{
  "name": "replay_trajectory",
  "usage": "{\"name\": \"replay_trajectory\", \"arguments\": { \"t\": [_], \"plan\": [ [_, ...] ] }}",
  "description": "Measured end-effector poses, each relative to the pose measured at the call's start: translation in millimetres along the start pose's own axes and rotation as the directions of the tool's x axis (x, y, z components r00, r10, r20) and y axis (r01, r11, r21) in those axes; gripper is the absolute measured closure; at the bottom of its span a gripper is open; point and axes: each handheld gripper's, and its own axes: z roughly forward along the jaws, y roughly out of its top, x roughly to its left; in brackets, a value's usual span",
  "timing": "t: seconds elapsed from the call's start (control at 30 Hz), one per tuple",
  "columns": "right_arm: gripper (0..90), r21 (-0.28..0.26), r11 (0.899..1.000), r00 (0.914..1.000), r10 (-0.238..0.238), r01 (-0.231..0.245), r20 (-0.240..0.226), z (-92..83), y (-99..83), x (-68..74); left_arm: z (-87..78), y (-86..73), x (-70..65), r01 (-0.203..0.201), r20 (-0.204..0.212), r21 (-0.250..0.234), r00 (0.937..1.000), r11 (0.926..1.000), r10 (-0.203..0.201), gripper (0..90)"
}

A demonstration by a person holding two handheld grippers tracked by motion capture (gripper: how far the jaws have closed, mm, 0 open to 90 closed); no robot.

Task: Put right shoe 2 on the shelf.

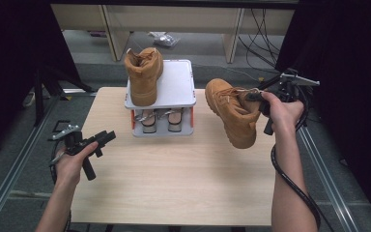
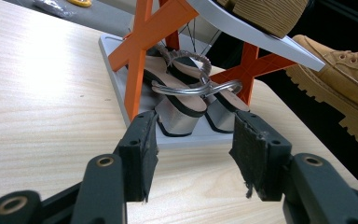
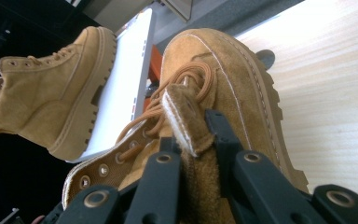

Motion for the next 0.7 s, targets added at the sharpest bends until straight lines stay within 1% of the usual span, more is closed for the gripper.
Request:
{"name": "replay_trajectory", "arguments": {
  "t": [0.07,0.1,0.13,0.17,0.2,0.23,0.27,0.33,0.4,0.43,0.47,0.53,0.57,0.6,0.63,0.67,0.7],
  "plan": [
    [84.2,-0.008,1.0,1.0,-0.005,0.005,-0.005,0.6,0.7,1.3,0.1,-0.1,0.0,0.0,-0.002,0.002,1.0,1.0,0.0,49.2],
    [84.2,-0.009,1.0,1.0,0.0,0.0,-0.006,0.6,1.4,2.1,0.2,-0.2,-0.1,0.001,-0.002,0.002,1.0,1.0,-0.001,49.1],
    [84.2,-0.011,1.0,0.9999,-0.009,0.009,-0.01,0.4,2.2,2.1,0.4,-0.4,-0.1,0.002,-0.002,0.003,1.0,1.0,-0.002,49.1],
    [84.2,-0.011,1.0,0.9999,0.004,-0.004,-0.011,0.5,2.9,3.5,0.6,-0.5,-0.1,0.002,-0.003,0.005,1.0,1.0,-0.002,49.1],
    [84.1,-0.02,1.0,0.9998,-0.009,0.008,-0.016,0.8,3.5,3.0,0.8,-0.6,-0.2,0.003,-0.002,0.005,1.0,1.0,-0.003,49.1],
    [84.2,-0.021,1.0,0.9999,0.001,-0.001,-0.016,1.2,4.4,4.1,0.8,-0.6,-0.2,0.003,-0.002,0.005,1.0,1.0,-0.003,49.2],
    [84.1,-0.025,1.0,0.9999,-0.003,0.003,-0.013,1.2,4.9,4.6,0.6,-0.6,-0.2,0.003,-0.002,0.005,1.0,1.0,-0.003,49.1],
    [84.2,-0.034,0.999,0.9997,0.0,-0.001,-0.025,1.4,6.0,6.6,0.4,-0.4,0.0,0.002,-0.002,0.003,1.0,1.0,-0.001,49.1],
    [84.1,-0.033,0.999,0.9997,0.001,-0.001,-0.025,1.5,7.0,8.4,0.3,-0.5,0.1,0.002,-0.003,0.003,1.0,1.0,-0.002,49.1],
    [84.1,-0.038,0.999,0.9995,-0.005,0.004,-0.031,1.8,7.5,9.0,0.3,-0.5,0.2,0.002,-0.002,0.003,1.0,1.0,-0.002,49.1],
    [84.1,-0.04,0.999,0.9995,0.005,-0.006,-0.031,2.3,7.8,10.3,0.3,-0.6,0.3,0.003,-0.002,0.003,1.0,1.0,-0.003,49.1],
    [84.1,-0.048,0.999,0.9993,0.005,-0.007,-0.038,3.1,8.9,11.9,0.2,-0.5,0.4,0.002,-0.002,0.002,1.0,1.0,-0.002,49.1],
    [84.1,-0.048,0.999,0.9994,0.006,-0.007,-0.033,3.0,9.5,12.9,0.2,-0.5,0.5,0.001,-0.002,0.002,1.0,1.0,-0.001,49.1],
    [84.1,-0.054,0.999,0.9992,-0.006,0.004,-0.039,3.6,10.2,13.0,0.2,-0.4,0.5,0.0,-0.002,0.002,1.0,1.0,0.0,49.1],
    [84.1,-0.06,0.998,0.9992,-0.004,0.001,-0.04,4.0,10.4,14.3,0.1,-0.4,0.5,0.001,-0.002,0.001,1.0,1.0,-0.001,49.1],
    [84.1,-0.065,0.998,0.9991,-0.016,0.014,-0.039,4.3,10.9,14.6,0.2,-0.4,0.5,0.001,-0.001,0.002,1.0,1.0,-0.001,49.1],
    [84.1,-0.062,0.998,0.9989,-0.001,-0.002,-0.048,4.7,11.1,16.7,0.2,-0.5,0.5,0.001,-0.002,0.003,1.0,1.0,-0.001,49.1]
  ]
}}
